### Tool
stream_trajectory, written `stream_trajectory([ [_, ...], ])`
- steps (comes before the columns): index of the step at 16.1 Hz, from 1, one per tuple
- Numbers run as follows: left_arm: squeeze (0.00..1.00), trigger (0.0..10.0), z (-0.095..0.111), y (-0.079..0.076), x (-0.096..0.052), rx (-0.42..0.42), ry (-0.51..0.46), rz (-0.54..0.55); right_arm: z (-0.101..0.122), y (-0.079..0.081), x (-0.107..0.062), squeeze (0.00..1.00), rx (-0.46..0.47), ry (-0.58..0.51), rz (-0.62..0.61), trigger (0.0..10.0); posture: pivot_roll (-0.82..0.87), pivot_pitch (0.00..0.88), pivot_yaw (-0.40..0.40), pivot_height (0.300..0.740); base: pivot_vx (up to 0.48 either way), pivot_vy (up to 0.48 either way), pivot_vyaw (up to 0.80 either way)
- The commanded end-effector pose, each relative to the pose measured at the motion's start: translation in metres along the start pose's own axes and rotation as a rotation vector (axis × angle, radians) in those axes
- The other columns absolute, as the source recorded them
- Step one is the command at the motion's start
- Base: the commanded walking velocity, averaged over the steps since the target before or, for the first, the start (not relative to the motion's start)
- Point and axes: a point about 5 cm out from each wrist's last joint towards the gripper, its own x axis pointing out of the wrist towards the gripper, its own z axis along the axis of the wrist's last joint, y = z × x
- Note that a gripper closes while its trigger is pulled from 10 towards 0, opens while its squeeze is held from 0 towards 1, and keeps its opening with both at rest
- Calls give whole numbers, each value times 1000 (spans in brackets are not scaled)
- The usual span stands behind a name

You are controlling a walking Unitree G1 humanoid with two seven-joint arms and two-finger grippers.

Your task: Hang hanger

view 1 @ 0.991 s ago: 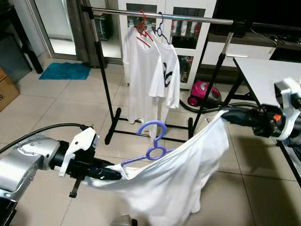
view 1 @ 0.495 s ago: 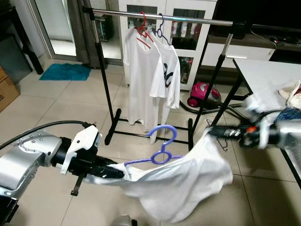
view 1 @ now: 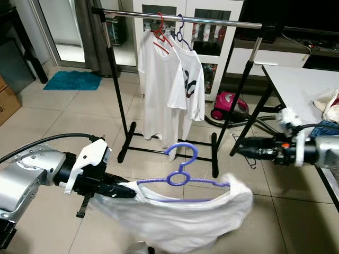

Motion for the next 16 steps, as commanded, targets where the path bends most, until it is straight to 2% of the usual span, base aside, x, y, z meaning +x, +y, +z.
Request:
stream_trajectory([
  [1, 0, 0, 4, 2, -5, 30, 12, 7, 13, -2, -7, 1000, -48, -27, -14, 10000, 93, 0, -7, 740, 0, 0, 0],
  [4, 0, 0, 5, 5, -8, 32, 9, 26, 16, -1, -12, 1000, -58, -48, -12, 10000, 93, 0, -7, 740, 0, 0, 0],
  [9, 0, 0, 8, 7, -12, 41, 6, 48, 18, 3, -10, 1000, -68, -81, 7, 10000, 89, 0, -3, 740, 0, 0, 0],
  [11, 0, 0, 10, 11, -18, 47, 10, 83, 25, 8, -11, 1000, -55, -164, 20, 10000, 96, 0, -9, 740, 0, 0, 0],
  [12, 0, 0, 13, 22, -29, 67, 24, 182, 36, 23, -14, 1000, -21, -307, 96, 10000, 98, 0, -9, 740, 0, 0, 0],
  [13, 0, 0, 14, 25, -31, 71, 20, 209, 38, 29, -14, 1000, -15, -333, 123, 10000, 98, 0, -6, 740, 0, 0, 0],
  [14, 0, 0, 17, 36, -37, 79, -7, 308, 40, 43, -14, 1000, -1, -382, 188, 10000, 96, 0, -2, 740, 0, 0, 0],
  [16, 0, 0, 23, 43, -38, 76, -62, 344, 39, 52, -13, 1000, 2, -397, 206, 10000, 90, 0, 4, 740, 0, 0, 0],
])
